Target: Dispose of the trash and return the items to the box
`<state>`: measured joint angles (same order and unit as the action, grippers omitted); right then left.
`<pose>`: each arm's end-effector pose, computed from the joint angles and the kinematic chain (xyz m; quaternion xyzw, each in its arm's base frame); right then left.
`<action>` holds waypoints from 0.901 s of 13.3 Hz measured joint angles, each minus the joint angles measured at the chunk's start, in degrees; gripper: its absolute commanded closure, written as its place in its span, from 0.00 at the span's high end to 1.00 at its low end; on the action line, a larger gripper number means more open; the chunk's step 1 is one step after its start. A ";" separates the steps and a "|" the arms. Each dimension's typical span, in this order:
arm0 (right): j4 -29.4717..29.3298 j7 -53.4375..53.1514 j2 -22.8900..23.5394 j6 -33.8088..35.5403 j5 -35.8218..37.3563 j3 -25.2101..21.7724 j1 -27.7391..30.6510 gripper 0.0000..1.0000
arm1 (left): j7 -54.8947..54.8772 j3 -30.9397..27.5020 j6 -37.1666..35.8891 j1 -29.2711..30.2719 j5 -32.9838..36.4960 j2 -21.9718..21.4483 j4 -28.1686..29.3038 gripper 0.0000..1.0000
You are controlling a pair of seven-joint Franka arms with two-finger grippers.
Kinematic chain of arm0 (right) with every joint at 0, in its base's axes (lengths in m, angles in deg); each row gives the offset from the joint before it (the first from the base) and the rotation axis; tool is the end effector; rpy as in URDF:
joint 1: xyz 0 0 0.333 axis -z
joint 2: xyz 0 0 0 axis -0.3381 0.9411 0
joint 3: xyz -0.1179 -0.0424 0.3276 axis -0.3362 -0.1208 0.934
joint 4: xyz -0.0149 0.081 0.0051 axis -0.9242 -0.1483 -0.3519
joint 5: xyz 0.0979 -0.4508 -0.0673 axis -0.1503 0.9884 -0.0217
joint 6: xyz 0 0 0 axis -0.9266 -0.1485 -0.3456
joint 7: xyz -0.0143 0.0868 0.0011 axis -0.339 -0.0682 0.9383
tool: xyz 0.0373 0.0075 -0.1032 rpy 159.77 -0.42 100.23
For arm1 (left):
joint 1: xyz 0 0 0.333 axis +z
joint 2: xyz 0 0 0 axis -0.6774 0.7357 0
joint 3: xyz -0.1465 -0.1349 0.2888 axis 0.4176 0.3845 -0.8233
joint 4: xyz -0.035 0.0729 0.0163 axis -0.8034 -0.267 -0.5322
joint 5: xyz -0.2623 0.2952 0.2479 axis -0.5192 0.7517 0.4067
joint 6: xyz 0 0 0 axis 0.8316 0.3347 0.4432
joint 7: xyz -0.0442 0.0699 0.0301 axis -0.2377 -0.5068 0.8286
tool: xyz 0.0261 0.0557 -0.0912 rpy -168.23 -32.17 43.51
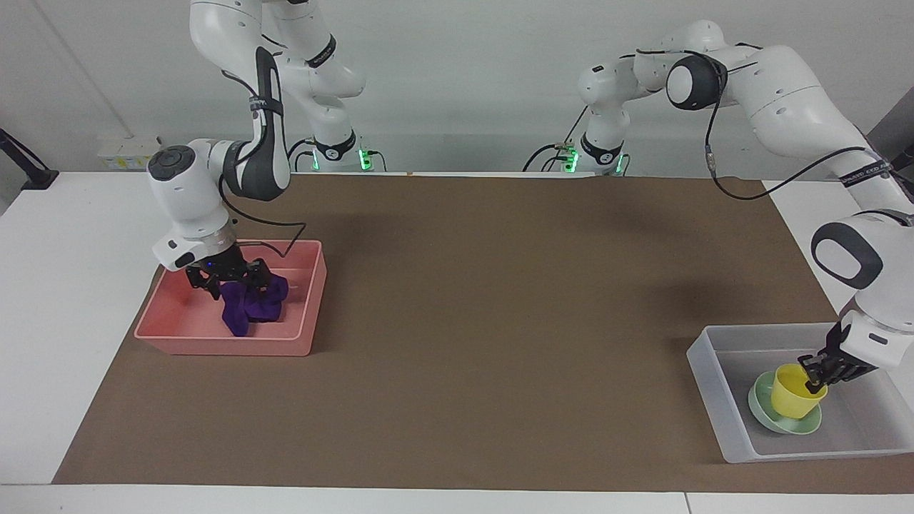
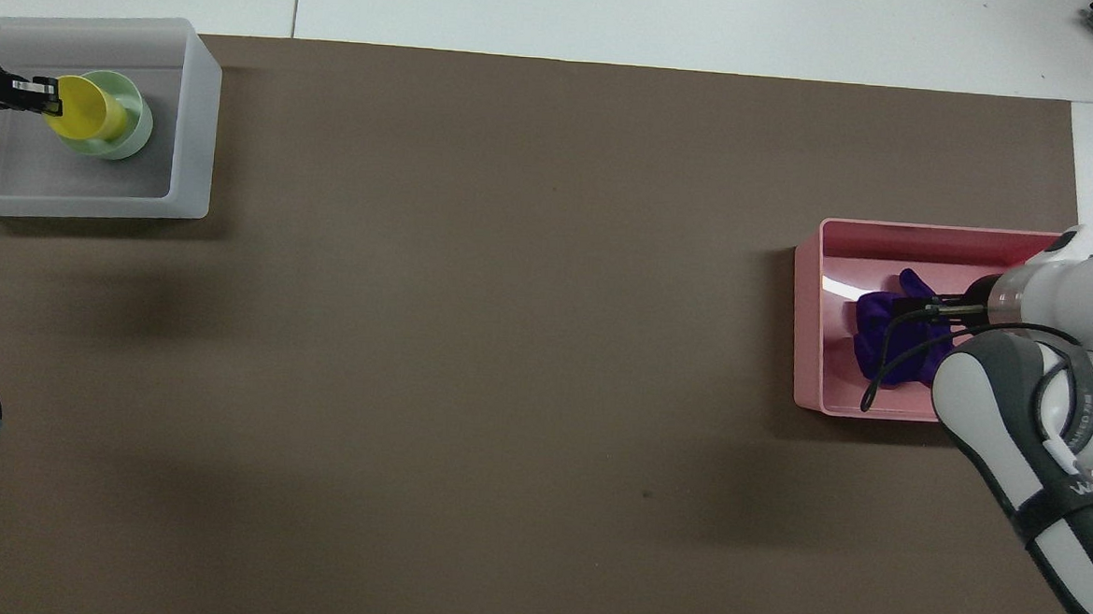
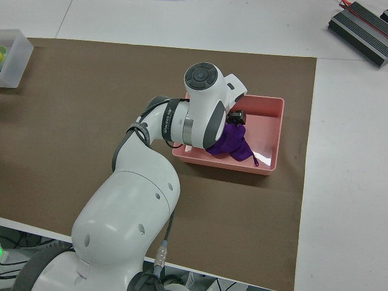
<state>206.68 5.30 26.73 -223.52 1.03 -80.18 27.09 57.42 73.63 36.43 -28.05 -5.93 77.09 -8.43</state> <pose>0.6285 -0.0828 0.3625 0.9975 -0.0027 0.0684 0.0177 0.8507 0.1782 0.3794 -0.9933 0.0106 -0.1152 0.0067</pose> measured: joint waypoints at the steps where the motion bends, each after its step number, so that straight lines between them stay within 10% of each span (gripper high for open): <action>1: -0.29 -1.66 -0.92 1.44 0.00 0.16 -0.61 1.00 | 0.00 0.00 -0.41 0.01 0.00 -0.09 0.00 0.45; 3: -1.56 -5.38 -2.68 5.37 0.00 0.31 -2.36 1.00 | -0.01 -0.01 -1.23 0.02 0.00 -0.44 -0.05 0.96; 12: -16.79 -10.34 -7.69 29.71 0.00 0.92 -5.99 1.00 | -1.43 1.00 -1.69 -2.58 0.00 -13.16 7.72 1.00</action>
<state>189.89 -5.04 19.04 -193.81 1.03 -79.26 21.10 55.99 74.62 34.73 -30.63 -5.93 63.93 -0.72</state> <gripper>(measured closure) 0.000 0.000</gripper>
